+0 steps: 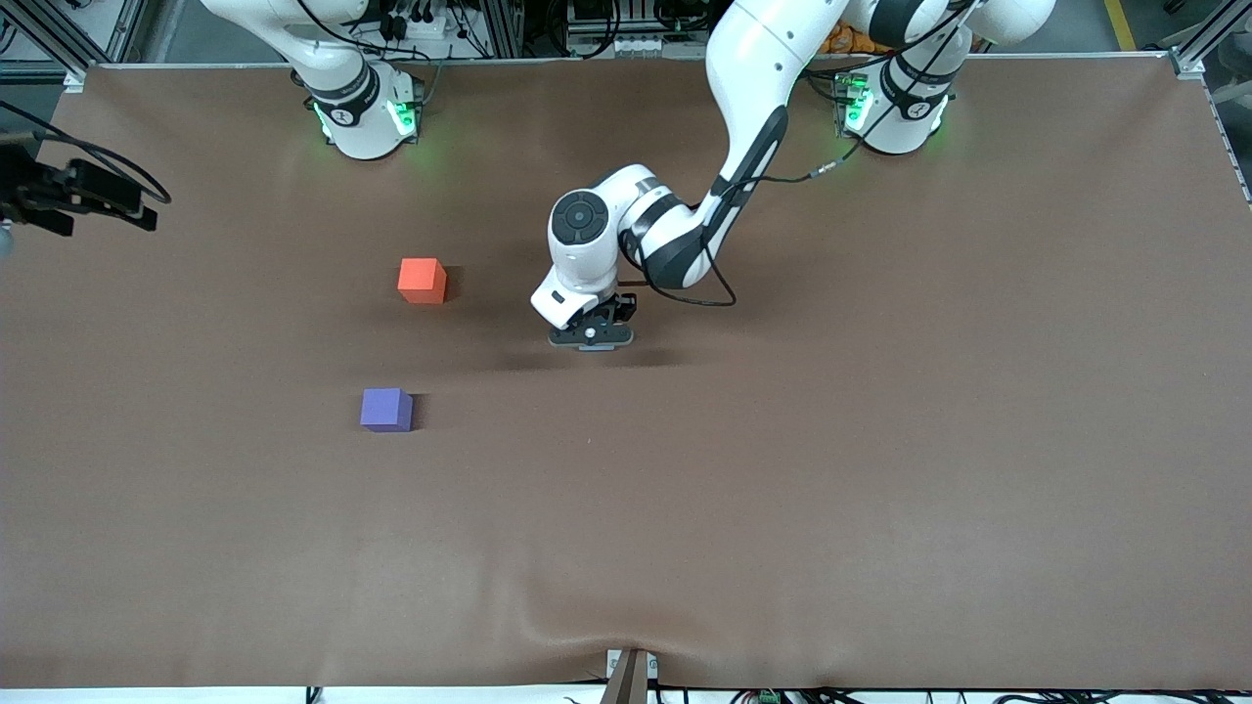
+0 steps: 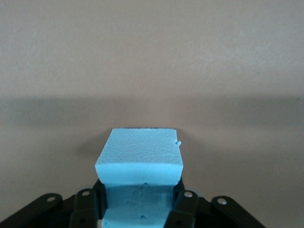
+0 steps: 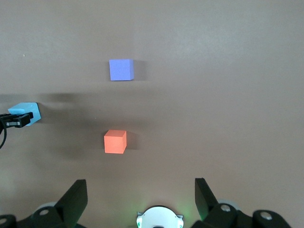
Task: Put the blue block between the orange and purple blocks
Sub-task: 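Carry the light-blue cube toward the table middle with the left gripper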
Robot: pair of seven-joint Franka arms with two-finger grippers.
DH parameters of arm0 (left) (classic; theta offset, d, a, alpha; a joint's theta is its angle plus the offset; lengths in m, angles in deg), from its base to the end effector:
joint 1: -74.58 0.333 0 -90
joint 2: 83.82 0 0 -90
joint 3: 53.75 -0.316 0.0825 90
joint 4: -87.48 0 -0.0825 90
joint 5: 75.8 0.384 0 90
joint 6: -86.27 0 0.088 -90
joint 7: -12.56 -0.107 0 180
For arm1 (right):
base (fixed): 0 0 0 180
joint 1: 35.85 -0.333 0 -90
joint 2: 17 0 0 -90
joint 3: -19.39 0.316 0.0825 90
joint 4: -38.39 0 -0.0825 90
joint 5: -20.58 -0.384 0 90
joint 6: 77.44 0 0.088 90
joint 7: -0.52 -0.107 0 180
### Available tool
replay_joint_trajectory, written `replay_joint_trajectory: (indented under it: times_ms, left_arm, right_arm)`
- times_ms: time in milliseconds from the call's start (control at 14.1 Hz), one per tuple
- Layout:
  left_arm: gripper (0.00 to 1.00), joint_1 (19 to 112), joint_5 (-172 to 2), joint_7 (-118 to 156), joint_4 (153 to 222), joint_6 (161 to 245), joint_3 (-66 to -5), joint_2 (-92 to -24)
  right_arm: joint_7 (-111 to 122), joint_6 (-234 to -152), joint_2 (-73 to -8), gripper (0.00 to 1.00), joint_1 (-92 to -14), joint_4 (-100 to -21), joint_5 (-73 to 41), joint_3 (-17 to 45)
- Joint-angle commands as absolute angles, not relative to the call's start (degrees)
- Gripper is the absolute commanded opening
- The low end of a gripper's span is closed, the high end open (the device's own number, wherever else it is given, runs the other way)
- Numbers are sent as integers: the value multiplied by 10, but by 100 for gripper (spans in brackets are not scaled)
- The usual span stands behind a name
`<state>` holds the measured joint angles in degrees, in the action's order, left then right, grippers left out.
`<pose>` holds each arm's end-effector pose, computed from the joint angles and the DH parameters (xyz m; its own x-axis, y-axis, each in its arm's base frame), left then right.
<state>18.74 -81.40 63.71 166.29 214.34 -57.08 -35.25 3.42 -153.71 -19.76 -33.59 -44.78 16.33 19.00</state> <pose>0.4386 -0.5913 0.2075 0.9997 0.0158 -0.0184 0.0164 -0.9994 0.0317 0.5434 -0.0158 0.6343 0.9863 0.0224 -0.1632 0.0091 -0.9966 -0.0820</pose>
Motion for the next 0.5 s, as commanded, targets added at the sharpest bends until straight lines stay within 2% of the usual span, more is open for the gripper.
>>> replay_joint_trajectory:
  times_ms: [0,212,425]
  left_arm:
    - [100,178,-791,649,1648,2142,-581,-349]
    - [100,177,-785,658,1648,2142,-586,-366]
    - [100,179,-785,658,1648,2130,-604,-411]
  right_arm:
    - [41,-1536,-247,100,-330,-438,159,194]
    - [33,-1523,-278,100,-333,-444,153,195]
    - [17,-1565,-285,100,-371,-472,145,196]
